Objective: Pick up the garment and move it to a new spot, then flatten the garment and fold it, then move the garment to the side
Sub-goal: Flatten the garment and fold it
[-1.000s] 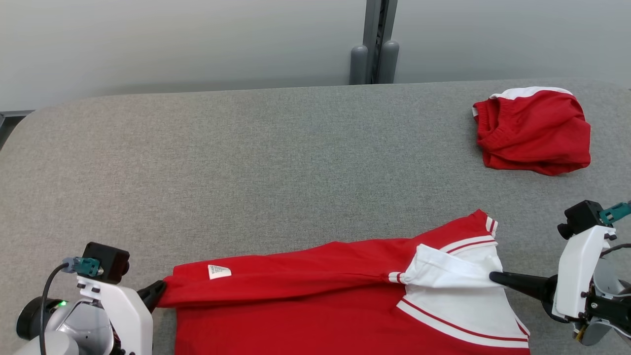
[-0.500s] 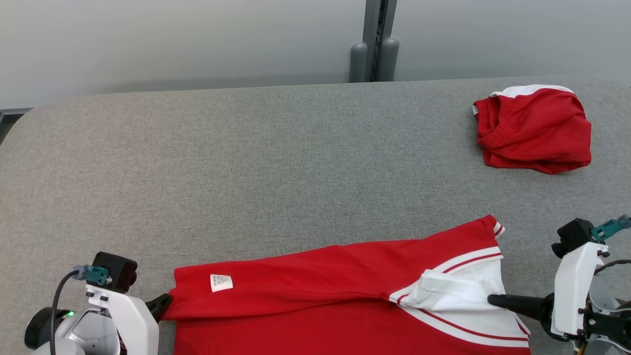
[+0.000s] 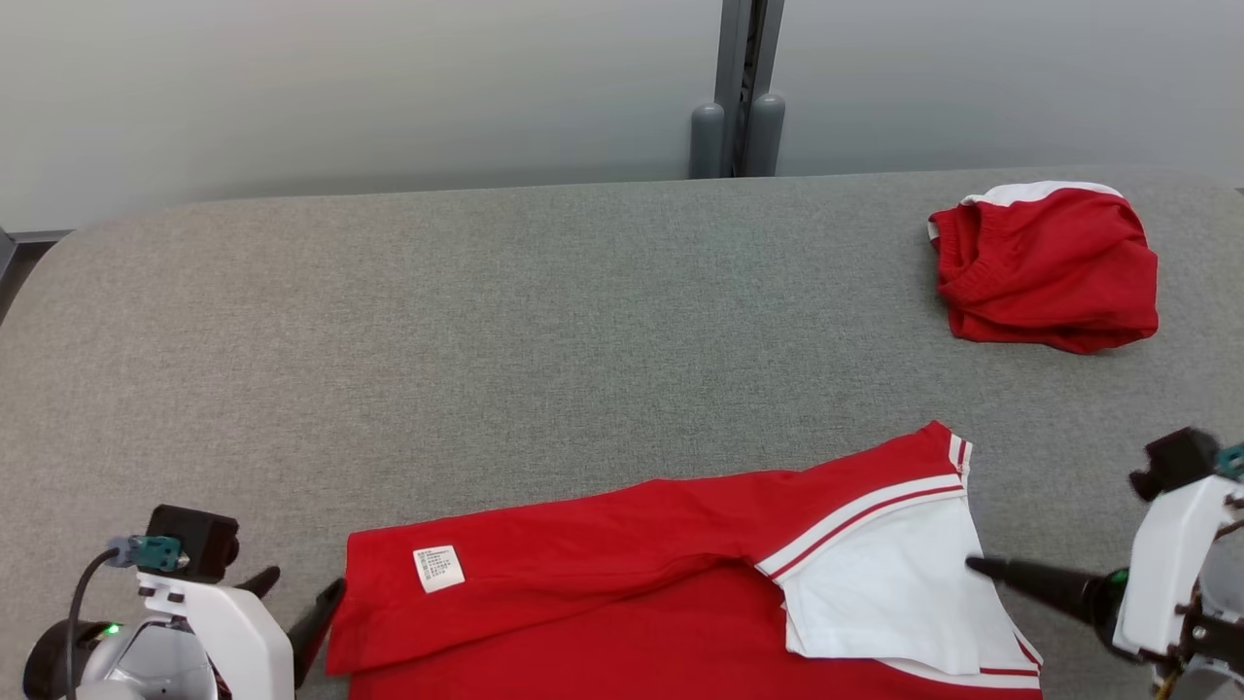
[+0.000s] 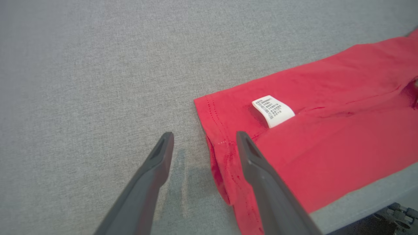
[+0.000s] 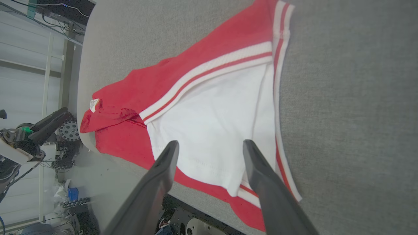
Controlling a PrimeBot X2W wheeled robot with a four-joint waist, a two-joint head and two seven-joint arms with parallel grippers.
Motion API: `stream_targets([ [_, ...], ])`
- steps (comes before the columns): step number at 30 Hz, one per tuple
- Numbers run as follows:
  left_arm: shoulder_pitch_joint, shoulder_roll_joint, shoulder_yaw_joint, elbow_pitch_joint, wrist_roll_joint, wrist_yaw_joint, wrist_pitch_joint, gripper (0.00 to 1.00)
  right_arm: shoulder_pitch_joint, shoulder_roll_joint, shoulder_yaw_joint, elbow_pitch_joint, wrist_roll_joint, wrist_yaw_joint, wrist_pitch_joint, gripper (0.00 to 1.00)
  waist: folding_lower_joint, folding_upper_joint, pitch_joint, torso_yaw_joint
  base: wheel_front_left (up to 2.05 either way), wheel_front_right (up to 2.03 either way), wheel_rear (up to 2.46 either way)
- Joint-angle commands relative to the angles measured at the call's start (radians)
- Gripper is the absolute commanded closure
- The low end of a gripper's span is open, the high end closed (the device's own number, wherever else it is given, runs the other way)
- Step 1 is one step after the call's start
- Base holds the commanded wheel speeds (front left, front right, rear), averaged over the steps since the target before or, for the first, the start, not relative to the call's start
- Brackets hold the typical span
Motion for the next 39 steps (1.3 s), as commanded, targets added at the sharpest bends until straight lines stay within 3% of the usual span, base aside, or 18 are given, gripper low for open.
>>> stream_targets([
  [1,0.013,0.007,0.014,-0.008,0.003,0.015,-0.024,0.0,0.01,-0.009,-0.024,-0.014,0.011,0.0,-0.04,0.0,0.0,0.0,-0.003,0.001,0.0,0.0,0.0],
  [8,0.049,-0.015,0.069,-0.053,0.023,0.078,-0.158,0.0,0.056,-0.002,-0.113,-0.051,-0.04,0.0,-0.275,0.0,0.0,0.0,-0.011,0.005,0.0,0.0,0.0],
  [14,0.08,-0.055,0.118,-0.078,0.043,0.132,-0.288,0.0,0.095,0.055,-0.18,-0.023,-0.092,0.0,-0.48,0.0,0.0,0.0,-0.012,0.012,0.0,0.0,0.0],
  [21,0.131,-0.123,0.155,-0.048,0.065,0.185,-0.448,0.0,0.117,0.112,-0.197,0.049,-0.189,0.0,-0.597,0.0,0.0,0.0,-0.01,0.012,0.0,0.0,0.0],
  [29,0.146,-0.179,0.162,-0.005,0.087,0.183,-0.523,0.0,0.134,0.191,-0.198,0.148,-0.274,0.0,-0.615,0.0,0.0,0.0,-0.012,0.018,0.0,0.0,0.0],
  [39,0.126,-0.225,0.198,0.01,0.152,0.159,-0.555,0.0,0.089,0.297,-0.178,0.327,-0.371,0.0,-0.497,0.0,0.0,0.0,-0.017,0.028,0.0,0.0,0.0],
])
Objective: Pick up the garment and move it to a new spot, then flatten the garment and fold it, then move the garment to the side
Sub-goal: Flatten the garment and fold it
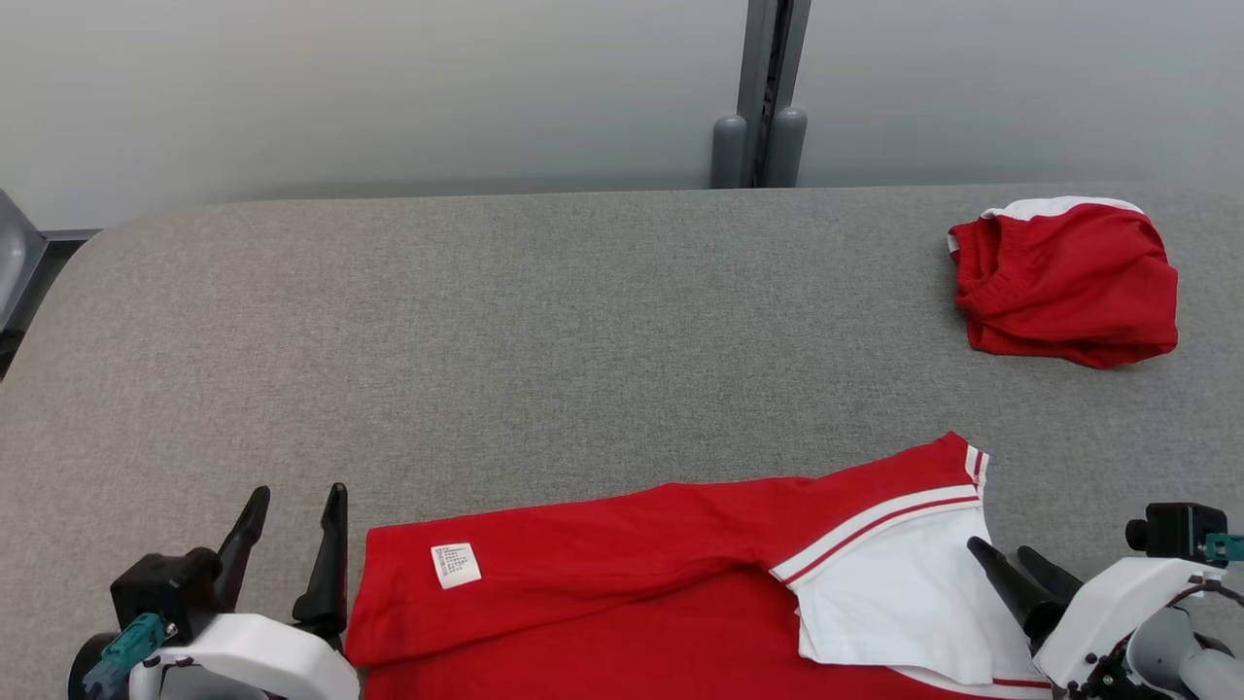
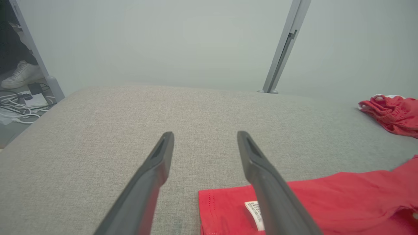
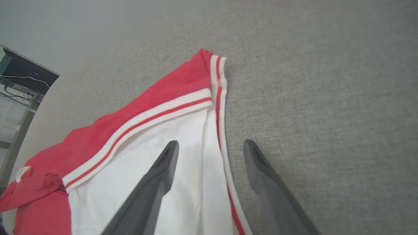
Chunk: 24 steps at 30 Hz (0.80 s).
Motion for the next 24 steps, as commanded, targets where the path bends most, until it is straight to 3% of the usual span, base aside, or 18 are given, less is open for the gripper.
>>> stream_targets([
  [1,-0.019,0.002,0.011,0.002,0.012,-0.005,-0.005,0.0,-0.013,0.006,-0.008,0.011,-0.008,0.0,0.003,0.0,0.0,0.0,0.0,0.002,0.0,0.0,0.0],
  [11,0.016,-0.045,0.058,0.002,0.083,-0.025,-0.008,0.0,-0.013,0.099,-0.031,0.18,-0.059,-0.001,0.07,0.0,0.0,0.0,-0.005,0.027,0.0,0.0,0.0],
  [20,0.04,-0.077,0.097,0.017,0.117,-0.062,-0.007,0.0,0.011,0.161,-0.035,0.148,-0.035,0.0,0.168,0.0,0.0,0.0,-0.009,0.034,0.0,0.0,0.0],
  [21,0.042,-0.079,0.102,0.02,0.12,-0.067,-0.008,0.0,0.009,0.16,-0.038,0.141,-0.038,0.0,0.167,0.48,0.0,0.0,-0.009,0.034,0.0,0.0,0.0],
  [22,0.044,-0.08,0.105,0.022,0.125,-0.07,-0.008,0.0,0.008,0.158,-0.042,0.135,-0.041,0.0,0.165,0.53,0.0,0.0,-0.009,0.034,0.0,0.0,0.0],
  [23,0.046,-0.083,0.109,0.025,0.127,-0.076,-0.008,0.0,0.005,0.155,-0.046,0.129,-0.044,0.0,0.161,0.93,0.0,0.0,-0.008,0.034,0.0,0.0,0.0],
  [24,0.047,-0.085,0.112,0.028,0.128,-0.078,-0.008,0.0,0.002,0.151,-0.051,0.122,-0.045,0.0,0.156,1.0,0.0,0.0,-0.008,0.035,0.0,0.0,0.0],
])
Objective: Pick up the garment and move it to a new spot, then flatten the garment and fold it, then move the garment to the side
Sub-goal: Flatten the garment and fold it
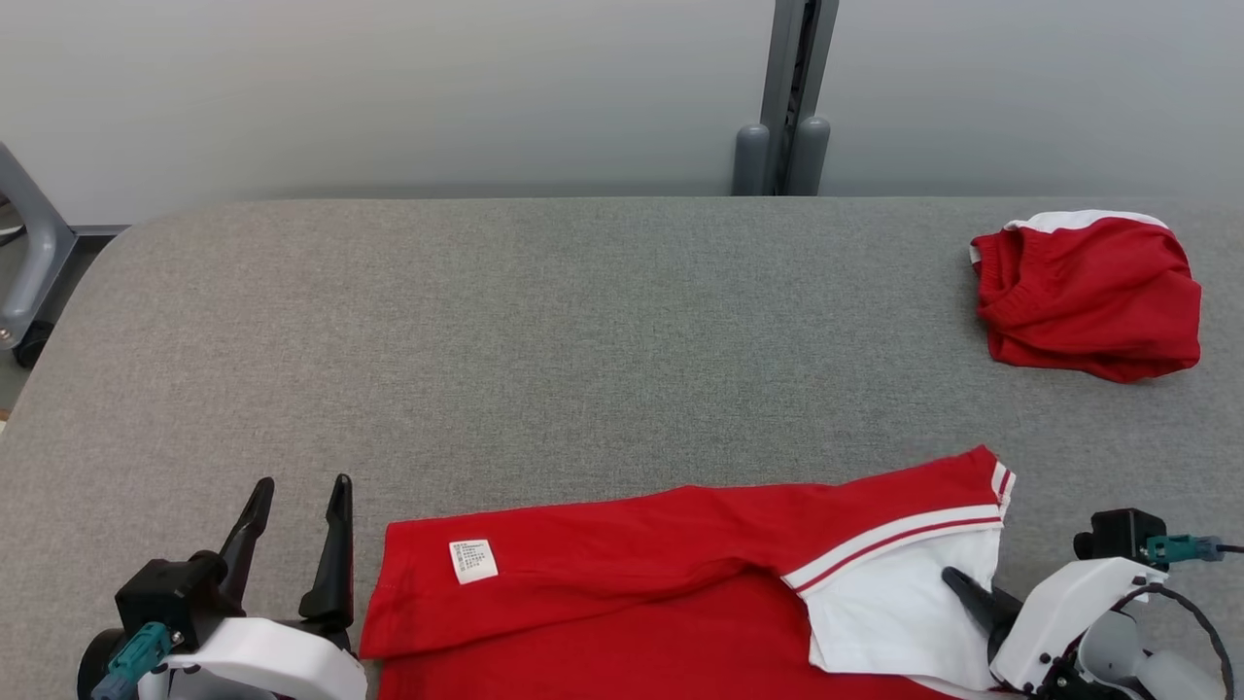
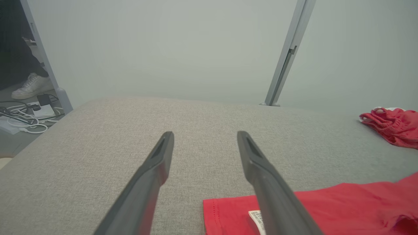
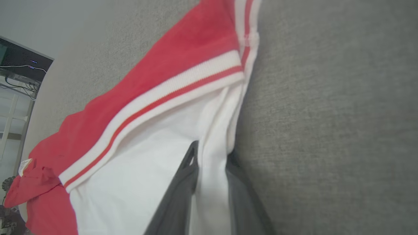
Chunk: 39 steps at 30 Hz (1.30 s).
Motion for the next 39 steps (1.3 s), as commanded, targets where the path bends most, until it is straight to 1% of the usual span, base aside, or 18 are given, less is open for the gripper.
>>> stream_targets([
  [1,0.016,0.001,0.008,0.004,0.007,-0.007,-0.003,0.0,0.025,0.017,0.01,-0.002,-0.006,0.0,0.014,1.0,0.0,-0.0001,0.0,0.0,0.0,0.0,0.0],
  [10,0.02,-0.024,0.034,0.026,0.023,-0.034,-0.003,0.0,0.011,-0.029,-0.044,-0.046,-0.021,0.0,-0.001,1.0,0.0,-0.0001,0.0,-0.01,0.0,0.0,0.0],
  [17,0.018,-0.034,0.049,0.033,0.04,-0.051,-0.003,0.0,-0.034,-0.094,-0.115,-0.044,-0.044,0.0,-0.011,1.0,0.0,-0.0001,0.003,-0.031,0.0,0.0,0.0],
  [19,0.018,-0.036,0.051,0.033,0.042,-0.051,-0.003,0.0,-0.041,-0.101,-0.125,-0.043,-0.049,0.0,-0.014,1.0,0.0,-0.0001,0.004,-0.033,0.0,0.0,0.0],
  [23,0.018,-0.041,0.059,0.037,0.048,-0.061,-0.003,0.0,-0.067,-0.144,-0.169,-0.043,-0.079,0.0,-0.018,1.0,0.0,-0.0001,0.009,-0.04,0.0,0.0,0.0],
  [26,0.018,-0.044,0.061,0.041,0.053,-0.065,-0.003,0.0,-0.078,-0.158,-0.196,-0.059,-0.093,0.0,-0.012,1.0,0.0,-0.0001,0.01,-0.042,0.0,0.0,0.0],
  [30,0.019,-0.05,0.061,0.049,0.053,-0.072,-0.003,0.0,-0.058,-0.169,-0.209,-0.147,-0.1,0.0,0.0,1.0,0.0,-0.0001,0.004,-0.038,0.0,0.0,0.0],
  [32,0.023,-0.053,0.06,0.053,0.052,-0.075,-0.003,0.0,-0.035,-0.172,-0.214,-0.215,-0.096,0.0,0.011,1.0,0.0,-0.0001,-0.003,-0.034,0.0,0.0,0.0],
  [34,0.028,-0.053,0.061,0.059,0.05,-0.078,-0.002,0.0,-0.014,-0.185,-0.217,-0.288,-0.116,0.0,0.023,1.0,0.0,-0.0001,-0.008,-0.03,0.0,0.0,0.0],
  [39,0.034,-0.051,0.062,0.065,0.048,-0.08,-0.002,0.0,0.043,-0.192,-0.236,-0.463,-0.17,0.0,0.075,1.0,0.0,-0.0001,-0.022,-0.015,0.0,0.0,0.0],
])
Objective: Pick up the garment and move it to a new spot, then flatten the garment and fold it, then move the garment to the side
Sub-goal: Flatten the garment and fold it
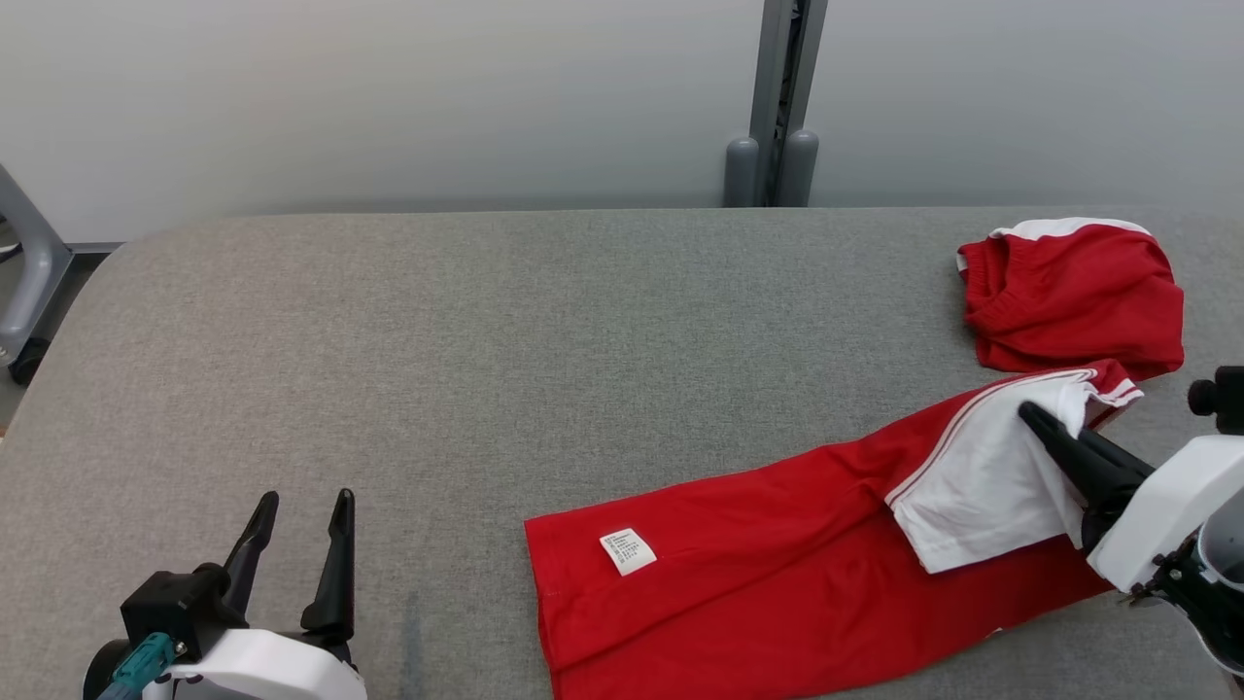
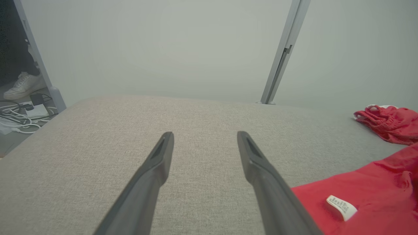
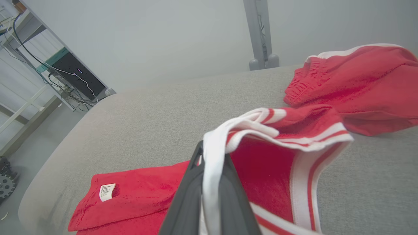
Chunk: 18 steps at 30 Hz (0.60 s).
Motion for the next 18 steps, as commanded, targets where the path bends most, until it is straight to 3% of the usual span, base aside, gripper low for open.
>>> stream_targets([
  [1,0.013,0.002,0.003,0.002,-0.001,-0.004,-0.001,0.0,0.018,0.004,-0.012,-0.047,-0.017,0.001,0.02,1.0,0.0,0.0,-0.003,0.01,0.0,0.0,0.0],
  [9,0.007,-0.008,-0.007,0.008,-0.002,-0.002,0.002,0.0,0.073,0.089,-0.017,-0.273,-0.107,0.0,0.187,1.0,0.0,0.0,-0.004,0.07,0.0,0.0,0.0],
  [18,0.0,-0.034,-0.015,0.018,0.003,-0.013,0.0,0.0,0.113,0.195,-0.002,-0.296,-0.163,0.001,0.349,1.0,0.0,0.0,-0.004,0.178,0.0,0.0,0.0],
])
